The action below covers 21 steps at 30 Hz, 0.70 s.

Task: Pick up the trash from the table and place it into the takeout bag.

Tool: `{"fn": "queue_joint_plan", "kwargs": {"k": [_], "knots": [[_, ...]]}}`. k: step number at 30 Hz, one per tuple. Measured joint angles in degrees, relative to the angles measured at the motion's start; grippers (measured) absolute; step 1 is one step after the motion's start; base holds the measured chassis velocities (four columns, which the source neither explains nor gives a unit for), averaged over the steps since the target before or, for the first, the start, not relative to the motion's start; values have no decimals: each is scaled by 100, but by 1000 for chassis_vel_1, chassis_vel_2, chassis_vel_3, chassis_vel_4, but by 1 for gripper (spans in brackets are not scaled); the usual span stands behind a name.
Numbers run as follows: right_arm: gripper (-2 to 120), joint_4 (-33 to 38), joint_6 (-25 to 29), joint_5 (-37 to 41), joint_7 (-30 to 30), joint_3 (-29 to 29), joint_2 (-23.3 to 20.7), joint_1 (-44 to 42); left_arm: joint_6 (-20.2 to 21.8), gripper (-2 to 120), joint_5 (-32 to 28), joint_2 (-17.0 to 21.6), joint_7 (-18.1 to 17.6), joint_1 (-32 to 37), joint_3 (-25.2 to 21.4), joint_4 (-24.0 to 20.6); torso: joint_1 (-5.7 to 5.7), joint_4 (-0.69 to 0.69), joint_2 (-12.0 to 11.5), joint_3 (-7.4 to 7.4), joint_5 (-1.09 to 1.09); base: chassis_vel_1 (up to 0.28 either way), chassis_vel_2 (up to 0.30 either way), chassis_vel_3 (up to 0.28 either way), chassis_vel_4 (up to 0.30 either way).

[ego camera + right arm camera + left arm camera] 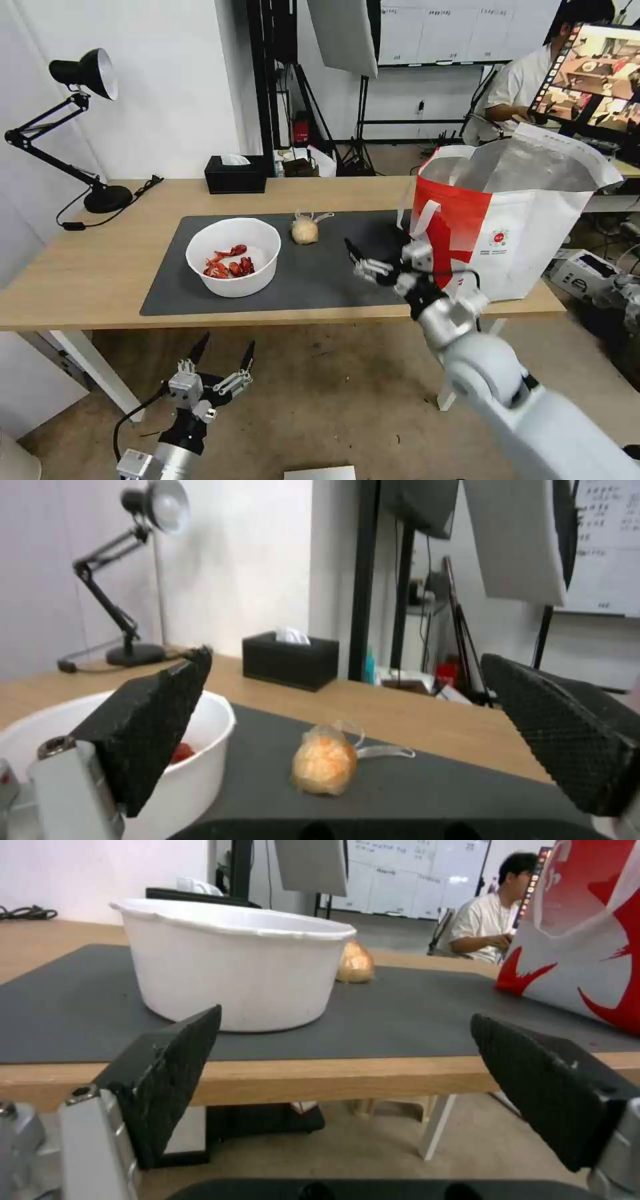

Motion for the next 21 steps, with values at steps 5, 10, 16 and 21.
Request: {"fn": "queue_joint_plan", "kwargs": {"k": [5, 10, 16, 21], "knots": [[100, -763, -306, 422, 286, -810, 213, 1268, 1, 100, -13, -26, -9, 4, -38, 33, 0, 0, 0, 0, -1, 0, 0, 0, 0], [100, -1705, -408, 862, 518, -1416, 656, 2307, 1, 100, -18, -72, -10, 11, -49, 53, 0, 2, 0, 0, -4, 0, 0, 0, 0], [100, -3148, -442, 973, 521, -1930, 1422, 3178, -17, 100, -19, -140, -4, 66, -113, 62, 0, 1, 0, 0, 0, 0, 0, 0, 0], [100, -4179, -579, 800, 489, -2114, 2000, 3579, -61, 100, -19, -175, 9, 130, -188, 62, 0, 0, 0, 0, -2, 0, 0, 0, 0]]}}
